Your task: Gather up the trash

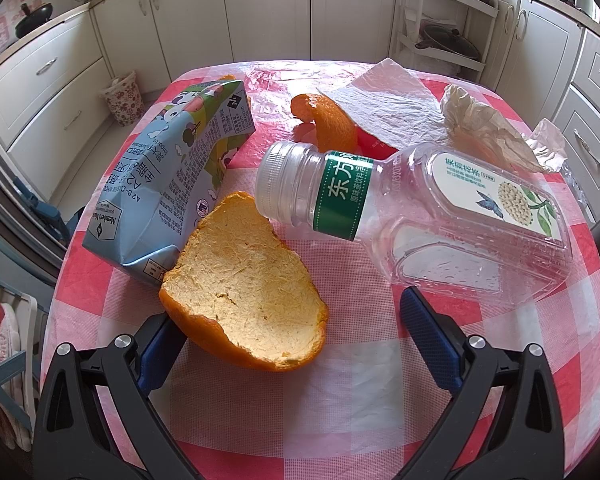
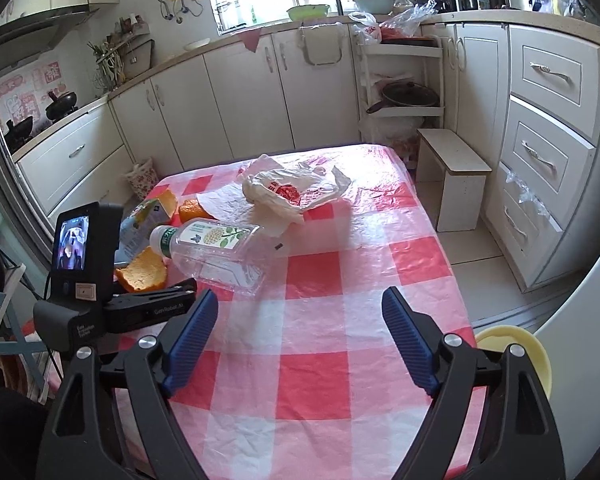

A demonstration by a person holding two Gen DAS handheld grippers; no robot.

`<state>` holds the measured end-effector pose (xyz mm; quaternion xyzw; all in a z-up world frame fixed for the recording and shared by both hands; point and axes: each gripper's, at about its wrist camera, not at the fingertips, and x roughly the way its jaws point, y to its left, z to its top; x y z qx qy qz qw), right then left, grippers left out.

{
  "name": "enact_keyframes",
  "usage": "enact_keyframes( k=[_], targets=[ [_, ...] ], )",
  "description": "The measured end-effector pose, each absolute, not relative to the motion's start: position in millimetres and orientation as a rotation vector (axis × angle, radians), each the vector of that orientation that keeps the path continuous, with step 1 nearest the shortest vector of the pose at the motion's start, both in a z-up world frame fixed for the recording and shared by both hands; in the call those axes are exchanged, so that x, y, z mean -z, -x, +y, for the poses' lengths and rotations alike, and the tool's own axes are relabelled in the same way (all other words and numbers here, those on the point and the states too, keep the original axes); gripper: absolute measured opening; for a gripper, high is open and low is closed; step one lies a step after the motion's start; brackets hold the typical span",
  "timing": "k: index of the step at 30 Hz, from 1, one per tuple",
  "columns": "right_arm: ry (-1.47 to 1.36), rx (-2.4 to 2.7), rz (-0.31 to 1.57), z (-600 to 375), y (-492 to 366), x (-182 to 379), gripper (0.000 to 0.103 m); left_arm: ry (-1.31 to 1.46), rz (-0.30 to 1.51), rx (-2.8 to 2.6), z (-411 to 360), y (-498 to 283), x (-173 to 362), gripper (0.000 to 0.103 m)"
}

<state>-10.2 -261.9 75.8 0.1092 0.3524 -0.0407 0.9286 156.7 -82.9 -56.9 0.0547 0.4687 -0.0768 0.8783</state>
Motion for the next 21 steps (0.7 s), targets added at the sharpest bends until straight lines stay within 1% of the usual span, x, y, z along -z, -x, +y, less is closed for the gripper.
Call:
enact_keyframes(
  k=[3, 7, 21],
  targets=[
    [-0.206, 0.070, 0.710, -270.1, 15.1, -72.7, 0.081, -0.114, 0.977, 0.160, -81.6, -155.7, 56.6, 0.096],
    [-0.284, 0.033, 0.702, -281.0, 23.7, -66.8, 0.081, -0.114, 0.977, 0.160, -81.5, -155.6, 56.6, 0.096],
    [-0.386, -0.023, 0.704, -310.1, 48.2, -64.8, 0.082, -0.114, 0.977, 0.161, -81.8, -156.4, 57.1, 0.096]
  ],
)
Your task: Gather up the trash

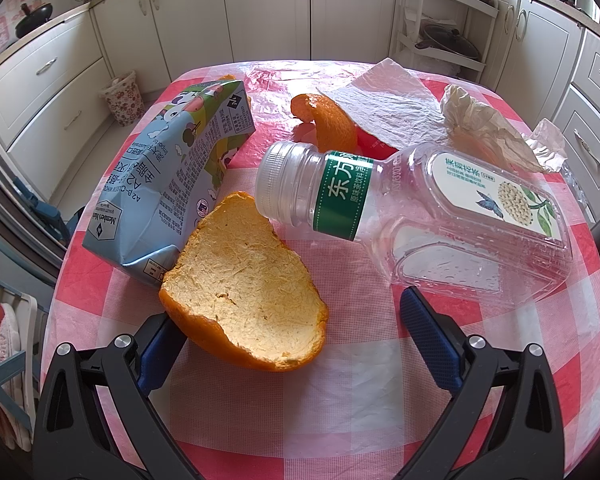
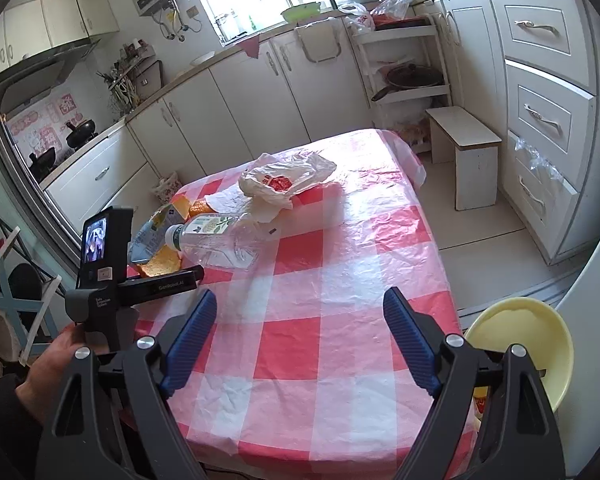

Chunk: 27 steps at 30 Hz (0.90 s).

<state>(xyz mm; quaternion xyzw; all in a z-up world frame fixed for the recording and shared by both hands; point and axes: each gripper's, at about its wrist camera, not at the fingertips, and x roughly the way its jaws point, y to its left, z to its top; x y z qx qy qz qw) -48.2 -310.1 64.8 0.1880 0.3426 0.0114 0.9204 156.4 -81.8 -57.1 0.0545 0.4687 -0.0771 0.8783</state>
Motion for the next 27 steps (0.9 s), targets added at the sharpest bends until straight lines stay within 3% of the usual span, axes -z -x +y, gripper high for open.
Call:
enact_keyframes(
  k=[11, 21, 27],
  targets=[
    [-0.323, -0.048, 0.714, -295.2, 38.0, -62.1, 0.082, -0.115, 1.015, 0.138, -74.1, -150.8, 55.0, 0.096],
    [-0.234, -0.119, 0.726, -260.1, 6.6, -69.6, 0.082, -0.089, 0.924, 0.176, -33.9, -115.2, 7.2, 0.096],
    [-0.041, -0.215, 0.742, -223.3, -32.9, -75.9, 0.083, -0.130, 0.879, 0.160, -19.9, -100.5, -13.9, 0.096]
  ],
)
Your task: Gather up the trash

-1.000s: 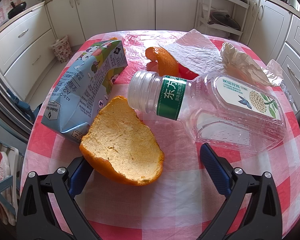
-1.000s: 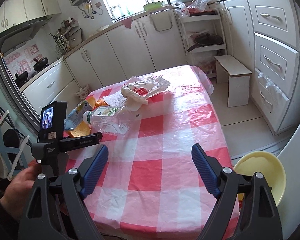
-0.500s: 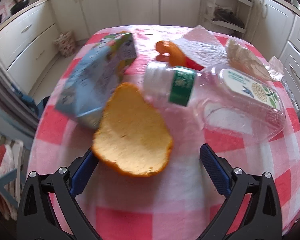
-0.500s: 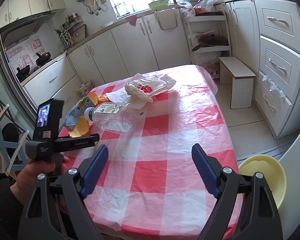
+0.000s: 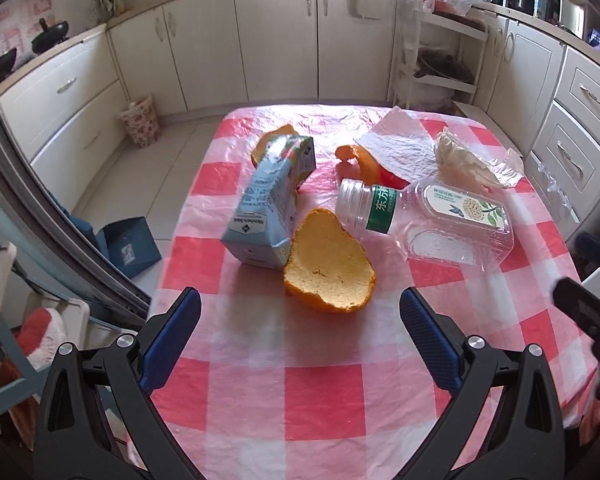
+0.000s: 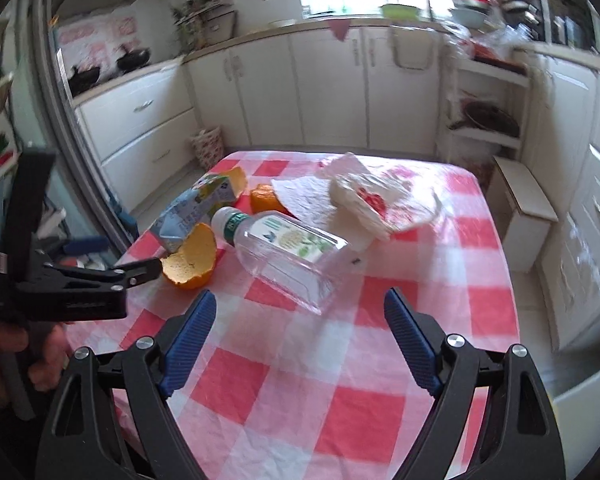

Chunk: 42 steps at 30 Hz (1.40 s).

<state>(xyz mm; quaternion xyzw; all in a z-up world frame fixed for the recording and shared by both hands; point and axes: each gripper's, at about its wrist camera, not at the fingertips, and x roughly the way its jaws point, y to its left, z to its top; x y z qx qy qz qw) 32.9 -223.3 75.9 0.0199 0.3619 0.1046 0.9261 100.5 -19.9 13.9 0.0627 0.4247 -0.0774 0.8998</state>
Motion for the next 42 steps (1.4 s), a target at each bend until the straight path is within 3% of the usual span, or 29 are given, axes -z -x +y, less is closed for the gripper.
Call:
enact_keyframes(
  k=[8, 24, 30, 33, 35, 38, 42],
  targets=[
    [0.131, -0.254, 0.809, -200.9, -81.3, -50.9, 0.084, -0.140, 0.851, 0.141, -12.3, -97.0, -14.5, 0.096],
    [0.123, -0.297, 0.900, -198.8, -130.5, -24.8, 0.085, -0.061, 0.899, 0.161, -3.8, -166.1, -2.0, 0.093],
    [0.143, -0.341, 0.940, -199.7, -128.4, -25.5, 0.074, -0.026, 0.937, 0.142, -4.7, -198.2, 11.9, 0.088],
    [0.135, -0.353, 0.956, -204.7, -121.6, -28.3, 0.071, 0.001, 0.955, 0.155, -2.7, -206.7, 16.7, 0.076],
    [0.137, -0.345, 0.959, -209.1, -115.6, -32.0, 0.070, 0.044, 0.981, 0.178, 0.4, -211.8, 22.6, 0.061],
    [0.142, -0.341, 0.884, -212.7, -103.4, -49.0, 0.071, 0.076, 0.995, 0.182, 3.8, -215.8, 26.4, 0.052],
    [0.136, -0.523, 0.759, -187.2, -81.3, -71.3, 0.078, 0.110, 0.995, 0.206, 7.5, -217.9, 25.2, 0.051]
  ],
)
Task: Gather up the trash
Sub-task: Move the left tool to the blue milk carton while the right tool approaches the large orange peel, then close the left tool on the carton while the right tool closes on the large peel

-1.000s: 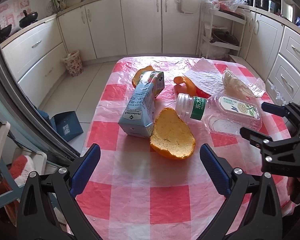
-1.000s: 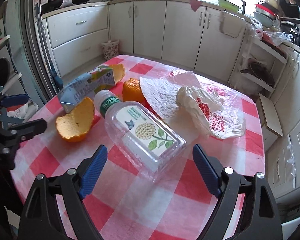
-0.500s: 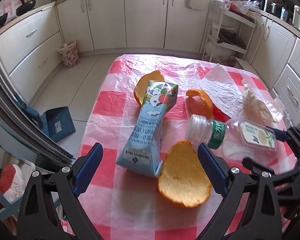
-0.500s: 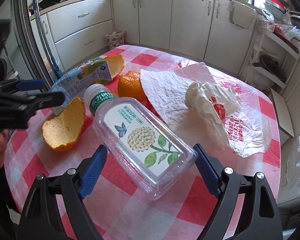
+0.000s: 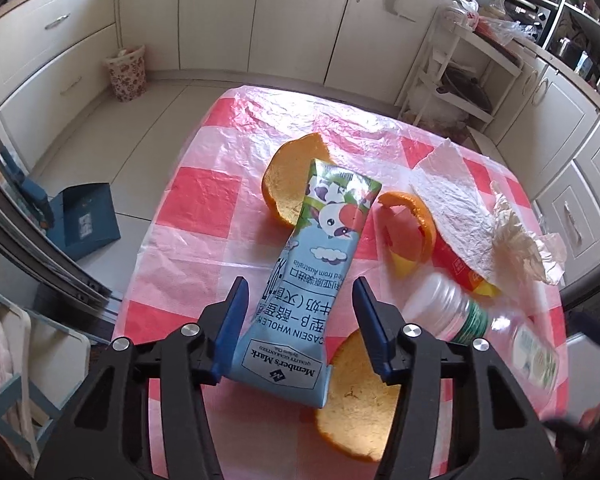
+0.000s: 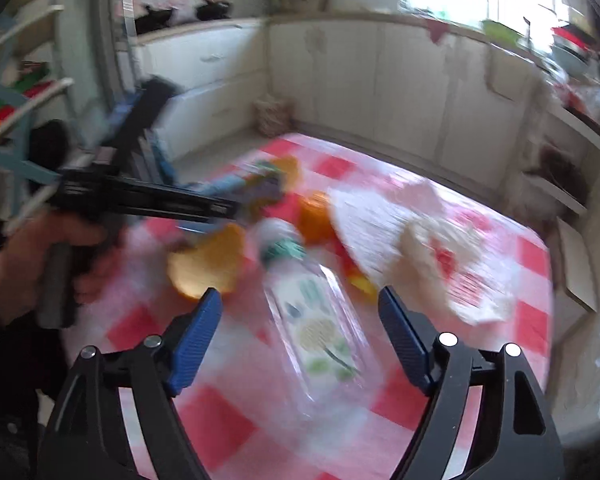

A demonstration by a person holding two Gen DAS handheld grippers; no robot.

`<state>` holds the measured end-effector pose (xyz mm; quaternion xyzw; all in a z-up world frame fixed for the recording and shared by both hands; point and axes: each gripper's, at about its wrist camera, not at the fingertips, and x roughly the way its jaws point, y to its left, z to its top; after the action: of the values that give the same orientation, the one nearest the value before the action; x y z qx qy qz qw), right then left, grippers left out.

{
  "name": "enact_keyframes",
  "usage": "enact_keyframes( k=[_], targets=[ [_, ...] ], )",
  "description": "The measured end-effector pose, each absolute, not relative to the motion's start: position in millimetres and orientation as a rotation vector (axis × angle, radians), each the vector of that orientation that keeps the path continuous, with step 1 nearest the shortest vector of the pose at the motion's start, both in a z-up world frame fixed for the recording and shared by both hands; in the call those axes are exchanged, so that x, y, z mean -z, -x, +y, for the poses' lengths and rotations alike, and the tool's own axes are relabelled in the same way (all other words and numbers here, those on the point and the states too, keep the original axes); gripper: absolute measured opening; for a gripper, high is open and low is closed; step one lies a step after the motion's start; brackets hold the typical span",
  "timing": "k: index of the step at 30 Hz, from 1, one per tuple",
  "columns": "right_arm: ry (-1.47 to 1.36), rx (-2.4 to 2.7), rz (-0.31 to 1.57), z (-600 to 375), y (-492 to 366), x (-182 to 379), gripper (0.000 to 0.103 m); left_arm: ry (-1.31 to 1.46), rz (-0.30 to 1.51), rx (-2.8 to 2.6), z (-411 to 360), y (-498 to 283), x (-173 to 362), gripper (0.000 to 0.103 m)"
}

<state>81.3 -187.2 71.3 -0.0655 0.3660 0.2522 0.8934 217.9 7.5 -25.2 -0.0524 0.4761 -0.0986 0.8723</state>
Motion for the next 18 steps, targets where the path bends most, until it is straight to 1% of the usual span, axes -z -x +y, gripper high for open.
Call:
enact_keyframes(
  k=[4, 5, 7, 9, 10, 11, 12, 13, 14, 16, 18],
  targets=[
    [0.205, -0.625, 0.778, -138.5, -79.5, -55.1, 0.076, 0.108, 1.004, 0.223, 5.1, -221.6, 24.9, 0.051],
    [0.208, -0.638, 0.793, -128.9, -82.3, -48.6, 0.073, 0.106, 1.007, 0.226, 4.6, -222.3, 25.0, 0.051],
    [0.219, -0.648, 0.828, -110.0, -89.2, -33.8, 0.060, 0.110, 1.012, 0.233, 4.5, -223.7, 25.0, 0.050],
    [0.247, -0.637, 0.818, -97.9, -92.0, -25.4, 0.057, 0.113, 1.017, 0.244, 4.8, -225.0, 24.8, 0.048],
    [0.264, -0.631, 0.806, -92.2, -93.5, -23.4, 0.054, 0.116, 1.020, 0.251, 5.6, -225.5, 24.8, 0.045],
    [0.271, -0.622, 0.803, -89.7, -95.6, -22.8, 0.049, 0.122, 1.024, 0.258, 6.6, -226.2, 24.8, 0.040],
    [0.268, -0.616, 0.801, -88.7, -97.8, -22.9, 0.045, 0.128, 1.029, 0.263, 7.8, -226.7, 25.3, 0.039],
    [0.265, -0.605, 0.796, -88.6, -99.9, -23.1, 0.036, 0.134, 1.031, 0.269, 8.7, -226.7, 25.9, 0.038],
    [0.272, -0.597, 0.792, -88.6, -100.7, -22.9, 0.030, 0.138, 1.029, 0.273, 9.4, -226.0, 26.0, 0.038],
    [0.307, -0.584, 0.782, -87.1, -98.1, -22.0, 0.027, 0.150, 1.032, 0.281, 10.7, -225.8, 26.1, 0.038],
    [0.355, -0.593, 0.746, -82.0, -91.7, -23.4, 0.027, 0.167, 1.038, 0.291, 12.1, -226.1, 25.8, 0.038]
  ],
)
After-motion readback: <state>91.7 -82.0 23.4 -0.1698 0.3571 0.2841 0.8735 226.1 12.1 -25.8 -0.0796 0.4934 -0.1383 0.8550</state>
